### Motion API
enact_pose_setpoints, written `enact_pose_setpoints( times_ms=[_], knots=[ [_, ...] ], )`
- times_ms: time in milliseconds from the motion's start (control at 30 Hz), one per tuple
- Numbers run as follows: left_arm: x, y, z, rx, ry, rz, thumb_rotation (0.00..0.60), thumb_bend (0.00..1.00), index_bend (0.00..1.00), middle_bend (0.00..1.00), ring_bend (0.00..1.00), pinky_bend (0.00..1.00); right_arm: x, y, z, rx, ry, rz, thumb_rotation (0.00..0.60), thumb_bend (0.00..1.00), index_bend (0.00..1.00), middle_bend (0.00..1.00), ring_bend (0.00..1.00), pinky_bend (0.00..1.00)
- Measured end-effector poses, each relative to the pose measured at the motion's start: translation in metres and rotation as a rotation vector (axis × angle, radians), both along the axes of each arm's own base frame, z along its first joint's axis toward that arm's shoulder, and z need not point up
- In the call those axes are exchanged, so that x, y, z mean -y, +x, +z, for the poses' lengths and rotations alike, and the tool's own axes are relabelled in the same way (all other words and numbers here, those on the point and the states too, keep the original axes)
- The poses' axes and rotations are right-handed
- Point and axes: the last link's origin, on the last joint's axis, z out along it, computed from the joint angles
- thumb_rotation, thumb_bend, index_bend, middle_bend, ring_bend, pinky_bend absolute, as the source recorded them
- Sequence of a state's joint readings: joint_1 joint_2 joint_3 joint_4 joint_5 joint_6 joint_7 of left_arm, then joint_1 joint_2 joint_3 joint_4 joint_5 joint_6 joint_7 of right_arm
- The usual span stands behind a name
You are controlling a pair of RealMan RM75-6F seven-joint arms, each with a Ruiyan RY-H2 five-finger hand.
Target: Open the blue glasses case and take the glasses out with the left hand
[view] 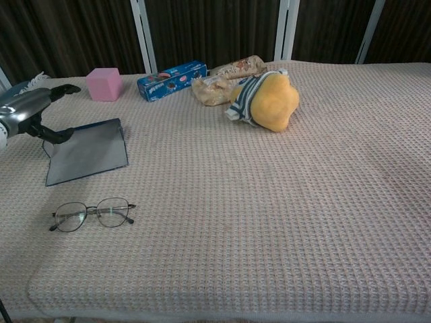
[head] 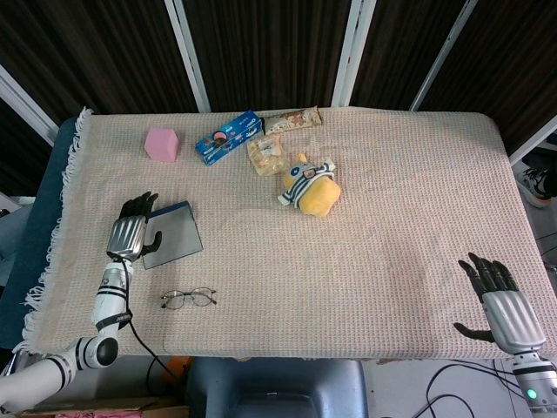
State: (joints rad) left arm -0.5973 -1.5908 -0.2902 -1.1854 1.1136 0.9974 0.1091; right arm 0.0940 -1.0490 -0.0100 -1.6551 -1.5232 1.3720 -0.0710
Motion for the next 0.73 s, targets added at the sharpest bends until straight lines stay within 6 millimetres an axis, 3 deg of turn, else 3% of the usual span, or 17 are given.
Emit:
enact_pose_setpoints(
  times_ms=[200, 300, 433, 567, 733],
  knots=[
    [0.058, 0.004, 0.037, -0.021, 0.003, -0.14, 0.6, 0.44, 0.0, 0.0, 0.0, 0.0, 0.0, 0.001, -0.003, -0.007, 0.006, 0.001, 0.6, 0.19, 0.0, 0.0, 0.0, 0.0],
    [0.094, -0.005, 0.053, -0.06, -0.016, -0.199, 0.6, 0.43, 0.0, 0.0, 0.0, 0.0, -0.001, 0.002, -0.006, -0.017, 0.012, 0.005, 0.6, 0.19, 0.0, 0.0, 0.0, 0.0],
    [0.149, -0.027, 0.06, -0.082, -0.018, -0.247, 0.6, 0.41, 0.0, 0.0, 0.0, 0.0, -0.001, 0.003, -0.01, -0.027, 0.013, 0.013, 0.6, 0.19, 0.0, 0.0, 0.0, 0.0],
    [0.175, -0.041, 0.071, -0.071, 0.006, -0.264, 0.6, 0.4, 0.0, 0.0, 0.0, 0.0, -0.002, 0.005, -0.012, -0.03, 0.018, 0.019, 0.6, 0.19, 0.0, 0.0, 0.0, 0.0],
    [0.188, -0.051, 0.073, -0.071, -0.013, -0.261, 0.6, 0.4, 0.0, 0.0, 0.0, 0.0, -0.003, 0.005, -0.014, -0.037, 0.02, 0.021, 0.6, 0.19, 0.0, 0.0, 0.0, 0.0]
  ],
)
